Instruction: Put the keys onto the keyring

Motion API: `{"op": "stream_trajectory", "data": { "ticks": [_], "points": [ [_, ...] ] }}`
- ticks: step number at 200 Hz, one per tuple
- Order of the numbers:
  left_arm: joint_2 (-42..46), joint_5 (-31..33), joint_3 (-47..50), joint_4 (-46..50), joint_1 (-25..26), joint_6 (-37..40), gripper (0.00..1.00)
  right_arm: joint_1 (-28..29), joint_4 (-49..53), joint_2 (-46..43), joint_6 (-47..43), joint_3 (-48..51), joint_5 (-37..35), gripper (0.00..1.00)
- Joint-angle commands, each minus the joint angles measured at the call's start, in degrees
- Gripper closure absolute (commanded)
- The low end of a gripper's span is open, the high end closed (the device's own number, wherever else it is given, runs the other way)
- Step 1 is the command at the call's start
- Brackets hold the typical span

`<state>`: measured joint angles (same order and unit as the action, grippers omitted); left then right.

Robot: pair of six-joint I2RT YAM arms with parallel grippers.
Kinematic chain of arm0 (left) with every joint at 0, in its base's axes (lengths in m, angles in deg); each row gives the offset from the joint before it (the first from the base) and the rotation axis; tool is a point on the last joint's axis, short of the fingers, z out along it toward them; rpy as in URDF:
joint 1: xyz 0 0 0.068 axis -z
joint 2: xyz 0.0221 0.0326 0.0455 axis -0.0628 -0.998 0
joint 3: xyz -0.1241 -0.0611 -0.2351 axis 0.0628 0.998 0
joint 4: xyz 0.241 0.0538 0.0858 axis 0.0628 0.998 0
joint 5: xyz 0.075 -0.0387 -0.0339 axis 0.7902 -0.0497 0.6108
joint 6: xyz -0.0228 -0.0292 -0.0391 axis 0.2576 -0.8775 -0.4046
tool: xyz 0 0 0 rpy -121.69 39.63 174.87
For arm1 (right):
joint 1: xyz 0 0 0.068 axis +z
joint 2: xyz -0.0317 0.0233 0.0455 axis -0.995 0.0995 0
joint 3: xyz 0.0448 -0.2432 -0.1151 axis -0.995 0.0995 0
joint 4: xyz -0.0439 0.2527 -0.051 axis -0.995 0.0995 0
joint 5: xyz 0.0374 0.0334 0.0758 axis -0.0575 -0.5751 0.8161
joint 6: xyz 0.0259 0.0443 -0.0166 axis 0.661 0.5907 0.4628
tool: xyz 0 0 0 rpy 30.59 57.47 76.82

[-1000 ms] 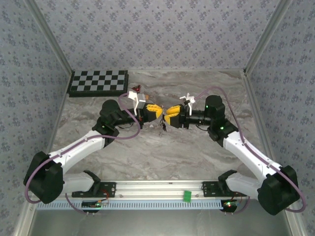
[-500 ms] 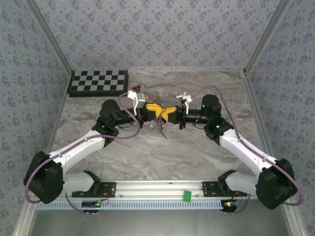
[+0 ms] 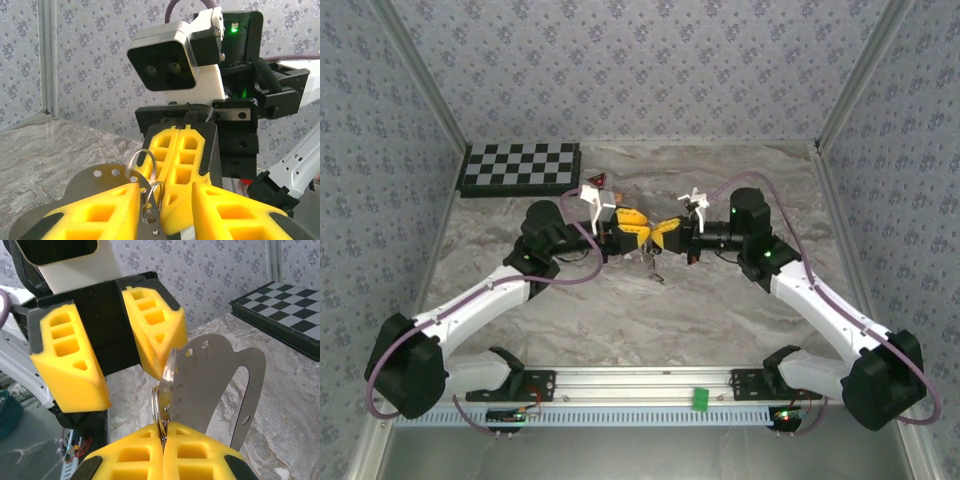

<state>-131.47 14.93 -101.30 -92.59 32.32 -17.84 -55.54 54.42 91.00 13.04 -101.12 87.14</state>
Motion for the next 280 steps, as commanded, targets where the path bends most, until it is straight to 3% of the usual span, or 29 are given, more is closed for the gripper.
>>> {"op": "stream_trajectory", "data": {
  "ticks": [1, 51, 118, 197, 253, 280],
  "points": [
    [1.9, -2.8, -2.9, 2.4, -1.0, 1.8, 0.66, -0.3, 10.3, -1.2, -6.6, -5.0, 0.0, 1.0],
    [0.9, -4.9, -4.8, 9.8, -1.5, 6.5, 0.66, -0.3, 23.8, 1.5, -13.6, -11.9, 0.2, 1.0],
    [-1.2, -8.1, -7.0, 15.8, -1.5, 9.9, 0.66, 0.8, 33.9, 5.1, -17.7, -17.7, -0.2, 1.0],
    [-4.9, -10.6, -9.6, 19.9, -1.3, 11.3, 0.68, 1.9, 35.8, 5.6, -19.1, -19.8, -0.9, 1.0],
    [-5.4, -11.3, -10.6, 22.8, -0.5, 13.4, 0.76, 1.8, 36.0, 5.6, -19.5, -19.9, -0.3, 1.0],
    [-5.5, -11.3, -10.8, 22.3, -0.2, 13.2, 0.95, 1.9, 36.1, 6.0, -19.5, -19.7, -0.4, 1.0]
  ]
}}
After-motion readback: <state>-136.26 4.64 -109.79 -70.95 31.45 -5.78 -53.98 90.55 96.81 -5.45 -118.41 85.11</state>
